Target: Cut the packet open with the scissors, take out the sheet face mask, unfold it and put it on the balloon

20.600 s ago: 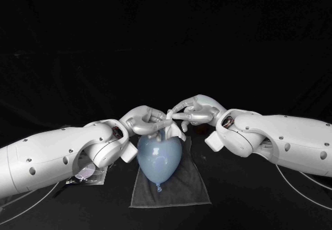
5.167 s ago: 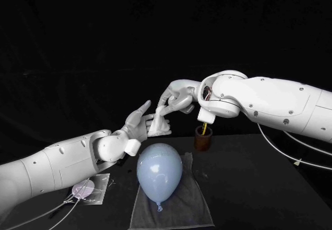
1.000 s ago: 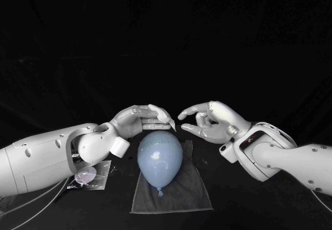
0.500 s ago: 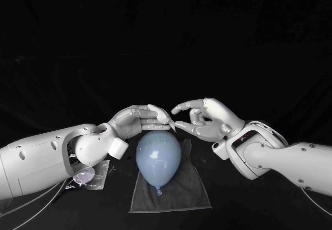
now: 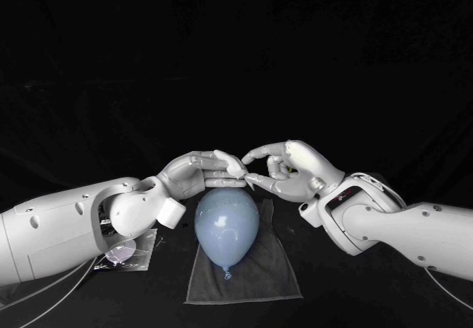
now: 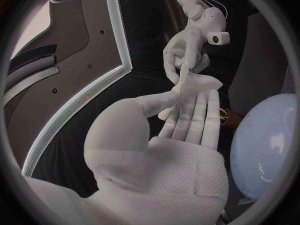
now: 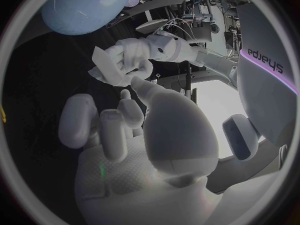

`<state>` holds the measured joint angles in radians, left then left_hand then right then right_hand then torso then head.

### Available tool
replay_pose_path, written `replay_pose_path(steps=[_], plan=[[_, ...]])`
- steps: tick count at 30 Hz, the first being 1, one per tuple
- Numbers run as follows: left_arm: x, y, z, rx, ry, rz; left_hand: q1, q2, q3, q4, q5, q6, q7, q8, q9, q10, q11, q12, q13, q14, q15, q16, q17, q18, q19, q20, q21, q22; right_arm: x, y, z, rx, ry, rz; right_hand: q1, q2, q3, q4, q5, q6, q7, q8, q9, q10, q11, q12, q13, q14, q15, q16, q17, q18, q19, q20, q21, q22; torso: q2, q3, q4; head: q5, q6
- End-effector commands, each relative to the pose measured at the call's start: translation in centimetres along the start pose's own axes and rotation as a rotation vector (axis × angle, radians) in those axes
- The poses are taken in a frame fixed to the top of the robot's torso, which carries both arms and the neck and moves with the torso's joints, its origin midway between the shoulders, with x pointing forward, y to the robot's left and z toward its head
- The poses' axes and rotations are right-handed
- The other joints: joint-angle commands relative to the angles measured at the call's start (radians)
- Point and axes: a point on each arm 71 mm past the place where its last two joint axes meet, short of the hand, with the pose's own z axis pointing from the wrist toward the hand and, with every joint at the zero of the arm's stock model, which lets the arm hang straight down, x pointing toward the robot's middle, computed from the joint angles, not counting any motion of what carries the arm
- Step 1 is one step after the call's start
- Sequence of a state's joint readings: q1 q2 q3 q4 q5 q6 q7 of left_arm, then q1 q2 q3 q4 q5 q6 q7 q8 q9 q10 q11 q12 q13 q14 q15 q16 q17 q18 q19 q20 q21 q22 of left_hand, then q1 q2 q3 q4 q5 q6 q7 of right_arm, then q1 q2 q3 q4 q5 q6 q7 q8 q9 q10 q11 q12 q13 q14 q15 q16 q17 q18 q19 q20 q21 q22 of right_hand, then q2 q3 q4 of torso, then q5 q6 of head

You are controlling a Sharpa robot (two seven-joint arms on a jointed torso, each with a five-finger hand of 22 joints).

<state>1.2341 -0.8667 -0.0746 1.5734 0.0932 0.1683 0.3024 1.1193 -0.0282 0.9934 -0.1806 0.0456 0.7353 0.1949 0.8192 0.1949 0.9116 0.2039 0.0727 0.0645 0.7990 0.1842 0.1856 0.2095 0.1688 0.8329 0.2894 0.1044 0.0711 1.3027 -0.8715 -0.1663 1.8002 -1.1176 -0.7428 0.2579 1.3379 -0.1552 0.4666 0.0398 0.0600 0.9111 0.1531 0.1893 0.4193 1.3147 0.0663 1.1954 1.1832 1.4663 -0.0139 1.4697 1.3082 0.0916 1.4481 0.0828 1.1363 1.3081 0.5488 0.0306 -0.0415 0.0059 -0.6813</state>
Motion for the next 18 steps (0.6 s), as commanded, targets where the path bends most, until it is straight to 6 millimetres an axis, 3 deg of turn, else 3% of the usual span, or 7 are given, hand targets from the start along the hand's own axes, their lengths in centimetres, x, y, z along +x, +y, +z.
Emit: replay_pose_path(steps=[1,8,14,18], plan=[[0.23,-0.17,0.1,0.021,0.008,0.003,-0.002,0.008,0.006,-0.001,0.002,-0.005,0.044,0.023,0.246,0.002,0.003,-0.008,-0.002,0.004,0.0,-0.004,-0.002,0.008,0.007,-0.001,0.004,-0.001,0.3,-0.07,0.13,0.006,0.032,-0.032,0.009,0.001,0.0,-0.007,-0.004,0.012,-0.002,0.007,0.002,0.003,-0.004,0.003,0.001,0.056,0.001,0.0,0.123,-0.007,0.004,0.004,0.007,0.05,0.0,0.0002,0.0001,0.001,-0.002],[0.3,-0.16,0.14,0.022,0.01,0.003,-0.002,0.008,0.006,-0.002,0.002,-0.006,0.044,0.023,0.247,0.002,0.003,-0.008,-0.002,0.004,0.0,-0.005,-0.002,0.008,0.007,-0.001,0.004,-0.001,0.62,0.07,0.37,0.002,0.04,-0.039,0.009,0.001,-0.002,-0.009,-0.005,0.031,-0.007,0.015,0.006,0.008,-0.009,0.009,0.006,0.058,-0.002,0.004,0.128,-0.008,0.006,0.001,0.015,0.055,0.001,0.0008,0.0003,0.005,-0.004],[0.28,-0.16,0.13,0.022,0.007,0.004,-0.002,0.008,0.006,-0.002,0.002,-0.006,0.044,0.023,0.247,0.002,0.003,-0.008,-0.002,0.004,0.0,-0.005,-0.002,0.008,0.007,-0.001,0.004,-0.001,0.7,0.22,0.43,-0.003,0.034,-0.042,0.012,0.022,0.003,-0.009,-0.005,0.075,-0.026,0.039,0.016,0.024,-0.024,0.023,0.02,0.066,-0.014,0.016,0.146,-0.013,0.016,-0.008,0.044,0.071,0.0,0.0001,-0.0007,0.005,-0.008],[0.23,-0.17,0.1,0.021,0.004,0.005,-0.002,0.009,0.006,-0.002,0.002,-0.007,0.044,0.024,0.248,0.001,0.003,-0.008,-0.002,0.003,0.0,-0.007,-0.003,0.008,0.007,-0.001,0.004,-0.001,0.66,0.21,0.43,-0.002,0.027,-0.045,0.02,0.049,0.013,-0.011,-0.008,0.108,-0.043,0.066,0.03,0.037,-0.038,0.033,0.03,0.072,-0.026,0.026,0.159,-0.017,0.024,-0.018,0.066,0.084,0.0,0.0005,-0.0006,0.005,-0.008]])
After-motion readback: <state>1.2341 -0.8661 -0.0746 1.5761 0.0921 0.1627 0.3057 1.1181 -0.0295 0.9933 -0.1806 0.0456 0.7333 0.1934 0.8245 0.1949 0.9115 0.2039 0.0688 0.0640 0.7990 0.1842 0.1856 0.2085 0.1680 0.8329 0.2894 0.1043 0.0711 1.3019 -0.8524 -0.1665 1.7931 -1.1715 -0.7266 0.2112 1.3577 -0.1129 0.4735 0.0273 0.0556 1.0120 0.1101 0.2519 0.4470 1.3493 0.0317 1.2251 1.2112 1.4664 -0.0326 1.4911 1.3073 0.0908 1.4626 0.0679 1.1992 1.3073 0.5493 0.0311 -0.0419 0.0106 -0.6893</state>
